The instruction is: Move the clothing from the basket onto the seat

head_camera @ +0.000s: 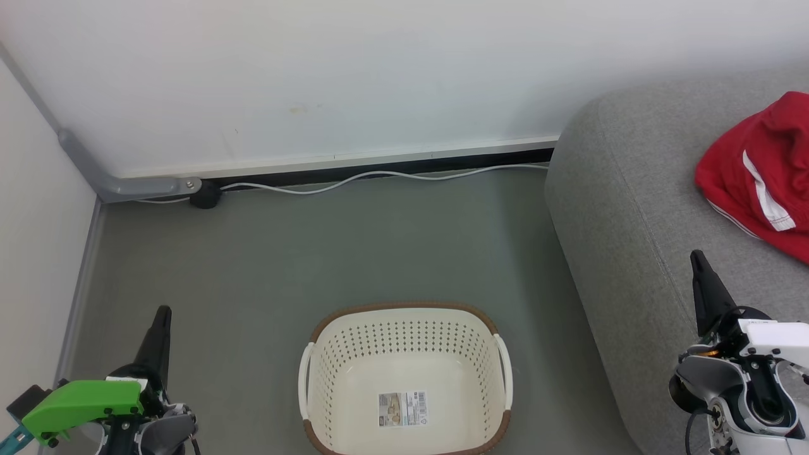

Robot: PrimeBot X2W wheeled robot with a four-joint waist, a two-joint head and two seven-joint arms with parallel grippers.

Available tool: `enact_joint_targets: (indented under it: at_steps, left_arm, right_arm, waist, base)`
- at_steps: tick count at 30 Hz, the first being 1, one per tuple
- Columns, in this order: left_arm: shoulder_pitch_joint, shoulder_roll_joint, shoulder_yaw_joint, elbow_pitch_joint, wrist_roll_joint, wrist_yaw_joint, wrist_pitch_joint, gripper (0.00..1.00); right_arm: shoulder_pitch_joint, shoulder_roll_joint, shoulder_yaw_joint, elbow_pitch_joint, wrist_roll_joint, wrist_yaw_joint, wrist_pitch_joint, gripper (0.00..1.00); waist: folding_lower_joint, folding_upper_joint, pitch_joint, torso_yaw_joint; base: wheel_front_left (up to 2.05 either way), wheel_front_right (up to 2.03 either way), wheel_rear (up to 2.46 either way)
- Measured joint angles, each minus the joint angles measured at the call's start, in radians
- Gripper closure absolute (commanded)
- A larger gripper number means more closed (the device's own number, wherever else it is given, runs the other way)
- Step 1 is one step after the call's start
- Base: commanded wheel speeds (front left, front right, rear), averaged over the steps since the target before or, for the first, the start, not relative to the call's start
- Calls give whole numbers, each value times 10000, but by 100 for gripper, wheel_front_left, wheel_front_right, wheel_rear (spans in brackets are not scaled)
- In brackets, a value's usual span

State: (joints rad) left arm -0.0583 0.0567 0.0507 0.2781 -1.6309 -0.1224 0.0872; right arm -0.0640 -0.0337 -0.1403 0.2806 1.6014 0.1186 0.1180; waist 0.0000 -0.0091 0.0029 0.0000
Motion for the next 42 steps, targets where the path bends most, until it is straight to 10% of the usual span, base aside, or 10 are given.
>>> enact_joint_targets:
  at_steps: [42]
  left_arm:
    - [0,-21,19,-13,0,0,0,100]
  right_arm:
    - [0,0,4,-2,0,0,0,100]
  waist:
    - [0,0,1,0]
  base:
    - [0,0,0]
